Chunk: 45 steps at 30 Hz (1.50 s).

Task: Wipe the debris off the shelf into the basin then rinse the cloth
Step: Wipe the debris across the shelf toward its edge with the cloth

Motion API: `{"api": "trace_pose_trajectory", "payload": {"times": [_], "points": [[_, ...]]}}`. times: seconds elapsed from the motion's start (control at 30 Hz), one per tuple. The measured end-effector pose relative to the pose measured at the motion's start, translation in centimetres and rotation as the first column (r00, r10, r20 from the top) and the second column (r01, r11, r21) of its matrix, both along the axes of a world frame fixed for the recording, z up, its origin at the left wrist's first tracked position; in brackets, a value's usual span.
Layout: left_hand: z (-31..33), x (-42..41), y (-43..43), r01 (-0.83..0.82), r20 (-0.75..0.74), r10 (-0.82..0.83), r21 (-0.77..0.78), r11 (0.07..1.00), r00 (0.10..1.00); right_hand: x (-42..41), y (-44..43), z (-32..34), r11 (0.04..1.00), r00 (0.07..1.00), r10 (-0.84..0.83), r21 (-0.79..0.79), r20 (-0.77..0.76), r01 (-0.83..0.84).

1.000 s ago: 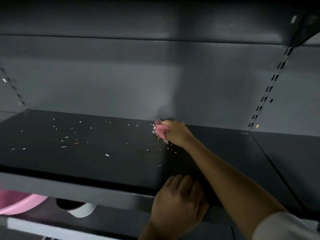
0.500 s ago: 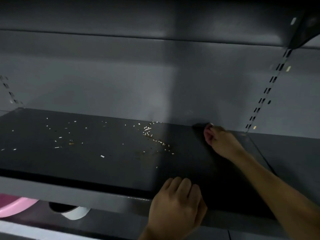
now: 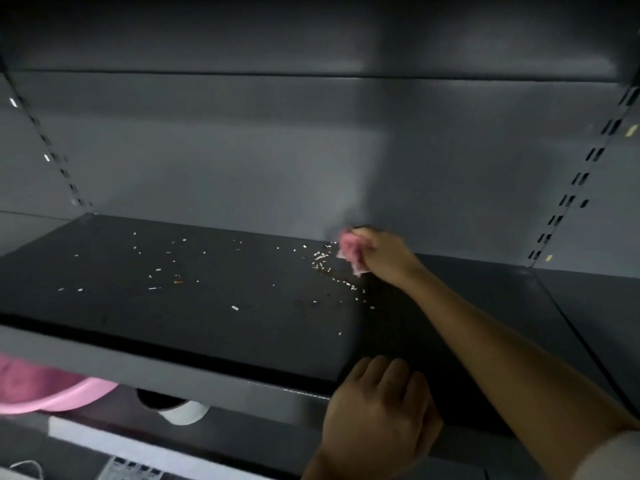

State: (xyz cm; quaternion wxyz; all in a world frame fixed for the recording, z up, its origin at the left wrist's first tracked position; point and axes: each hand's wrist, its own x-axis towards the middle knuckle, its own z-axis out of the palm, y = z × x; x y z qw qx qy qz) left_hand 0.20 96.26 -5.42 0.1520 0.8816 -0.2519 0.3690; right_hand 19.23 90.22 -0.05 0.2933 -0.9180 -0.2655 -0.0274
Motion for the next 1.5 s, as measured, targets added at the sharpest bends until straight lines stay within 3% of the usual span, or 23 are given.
{"api": "trace_pose_trajectory", "payload": {"times": [0.07, 0.13, 0.23, 0.3, 0.4, 0.5, 0.6, 0.67, 0.73, 0.83, 1.03, 1.23, 1.37, 1.5], "points": [[0.0, 0.1, -0.1, -0.007, 0.010, 0.007, -0.014, 1.000, 1.000, -1.0, -3.5, 0.5, 0.983, 0.997, -0.066, 0.170, -0.043, 0.072], [0.0, 0.1, -0.3, -0.024, 0.019, 0.024, -0.016, 1.000, 1.000, -2.6, -7.7, 1.0, 0.979, 0.985, -0.071, 0.178, -0.156, 0.099], [0.0, 0.0, -0.4, -0.038, 0.019, 0.038, -0.012, 0.999, 0.999, -5.4, -12.3, 0.4, 0.993, 0.975, -0.108, -0.071, -0.196, 0.096], [0.0, 0.0, -0.5, -0.039, 0.012, 0.039, -0.009, 0.999, 0.999, -7.5, -12.8, -0.9, 0.972, 0.987, -0.148, -0.195, -0.063, 0.133], [0.0, -0.1, -0.5, -0.039, -0.012, 0.039, -0.007, 0.999, 0.999, -8.3, -10.0, -2.3, 0.990, 0.996, -0.017, -0.136, 0.092, 0.029], [0.2, -0.3, -0.5, -0.044, -0.044, 0.043, -0.014, 0.999, 0.998, -7.0, -4.3, -2.8, 0.982, 0.987, 0.152, -0.123, 0.057, -0.144], [0.3, -0.4, -0.3, -0.023, -0.067, 0.022, -0.008, 1.000, 0.998, -6.1, 0.8, -3.3, 0.970, 0.980, 0.198, -0.141, -0.003, -0.197], [0.4, -0.7, -0.2, 0.005, -0.087, -0.006, -0.016, 1.000, 0.996, -6.7, 2.6, -2.4, 0.968, 0.966, 0.252, 0.006, -0.058, -0.252], [0.6, -0.9, 0.1, 0.035, -0.104, -0.039, -0.046, 0.998, 0.994, -7.5, 2.3, -1.4, 0.952, 0.973, 0.224, 0.228, -0.054, -0.206], [0.9, -1.8, 1.8, 0.081, -0.117, -0.091, -0.084, 0.993, 0.989, -8.4, -1.6, -0.6, 0.954, 0.990, 0.086, 0.277, 0.111, -0.114], [0.1, -3.0, 7.7, -0.145, -0.140, 0.123, -0.162, 0.976, 0.983, -13.9, -10.7, -1.2, 0.876, 0.884, 0.468, 0.128, 0.006, -0.465], [-0.8, -2.7, 7.3, -0.223, -0.158, 0.181, -0.317, 0.922, 0.971, -12.8, -5.0, -1.6, 0.782, 0.783, 0.621, 0.047, 0.006, -0.621], [-0.7, -3.0, 7.7, -0.199, -0.161, 0.154, -0.325, 0.924, 0.975, -10.3, 0.6, -1.8, 0.744, 0.744, 0.662, 0.036, 0.098, -0.667], [-0.2, -3.1, 7.6, -0.188, -0.181, 0.129, -0.362, 0.913, 0.975, -6.9, 3.4, -1.2, 0.804, 0.799, 0.582, 0.039, 0.151, -0.593]]}}
